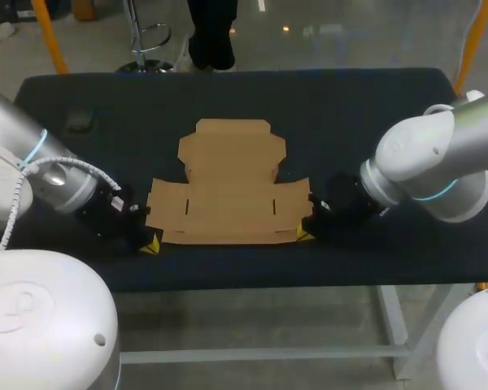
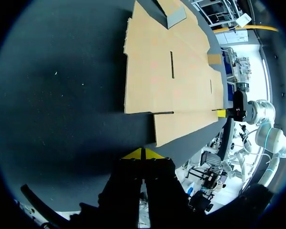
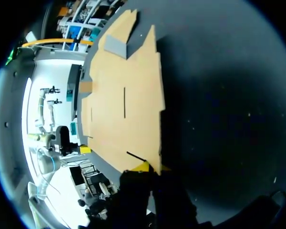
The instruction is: Assemble the packaging by folding the flat box into shape, placing the metal phone stand inside, and closing the box properly
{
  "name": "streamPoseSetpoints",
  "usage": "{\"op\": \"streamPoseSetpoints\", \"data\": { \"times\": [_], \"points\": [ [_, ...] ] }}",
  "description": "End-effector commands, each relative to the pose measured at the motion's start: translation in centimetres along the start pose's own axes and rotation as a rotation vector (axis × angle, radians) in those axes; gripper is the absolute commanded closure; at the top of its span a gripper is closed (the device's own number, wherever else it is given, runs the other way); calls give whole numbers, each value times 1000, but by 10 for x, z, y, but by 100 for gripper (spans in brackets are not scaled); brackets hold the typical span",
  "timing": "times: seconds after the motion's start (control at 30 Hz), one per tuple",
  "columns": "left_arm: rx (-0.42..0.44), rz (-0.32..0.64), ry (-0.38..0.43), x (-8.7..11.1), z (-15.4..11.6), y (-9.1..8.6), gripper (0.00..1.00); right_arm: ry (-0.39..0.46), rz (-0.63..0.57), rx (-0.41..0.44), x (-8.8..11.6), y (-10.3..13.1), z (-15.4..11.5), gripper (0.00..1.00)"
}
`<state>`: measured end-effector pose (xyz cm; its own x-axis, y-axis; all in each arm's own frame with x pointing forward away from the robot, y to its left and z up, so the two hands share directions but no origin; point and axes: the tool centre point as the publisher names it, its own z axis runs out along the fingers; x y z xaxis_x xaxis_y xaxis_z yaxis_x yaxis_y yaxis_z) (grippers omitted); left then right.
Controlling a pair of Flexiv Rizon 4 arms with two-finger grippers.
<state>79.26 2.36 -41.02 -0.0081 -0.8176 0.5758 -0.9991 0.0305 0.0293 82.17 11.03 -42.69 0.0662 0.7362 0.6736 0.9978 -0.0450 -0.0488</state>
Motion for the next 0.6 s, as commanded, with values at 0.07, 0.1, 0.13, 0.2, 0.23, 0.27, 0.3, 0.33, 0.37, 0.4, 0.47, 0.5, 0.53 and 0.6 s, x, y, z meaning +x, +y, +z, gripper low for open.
{"op": "streamPoseSetpoints", "data": {
  "times": [0.07,0.1,0.13,0.2,0.23,0.27,0.3,0.33,0.37,0.4,0.47,0.5,0.53,0.6],
  "points": [
    [-14,-6,4,-2,4,-13,100,3,2,4,-1,1,-1,100],
    [-16,-5,7,-2,4,-15,100,2,3,4,-1,1,-1,100],
    [-18,-4,8,-2,5,-17,100,2,3,4,-1,1,-1,100],
    [-21,-1,9,-1,7,-18,100,1,3,5,0,1,0,100],
    [-25,2,10,0,7,-19,100,1,3,5,0,1,0,100],
    [-27,6,10,0,8,-20,100,1,3,6,0,1,0,100],
    [-28,8,11,1,8,-20,100,1,3,6,1,1,0,100],
    [-29,11,10,2,9,-21,100,0,2,7,1,1,0,100],
    [-30,14,10,3,9,-21,100,0,2,7,1,1,1,100],
    [-31,19,10,3,9,-21,100,-1,1,7,2,1,1,100],
    [-31,27,10,6,10,-21,100,-2,0,8,2,1,1,100],
    [-31,32,8,7,10,-21,100,-2,-1,7,3,1,1,100],
    [-31,36,6,8,10,-21,100,-3,-2,8,3,1,1,100],
    [-32,44,2,11,10,-21,100,-3,-3,8,4,1,1,100]
  ]
}}
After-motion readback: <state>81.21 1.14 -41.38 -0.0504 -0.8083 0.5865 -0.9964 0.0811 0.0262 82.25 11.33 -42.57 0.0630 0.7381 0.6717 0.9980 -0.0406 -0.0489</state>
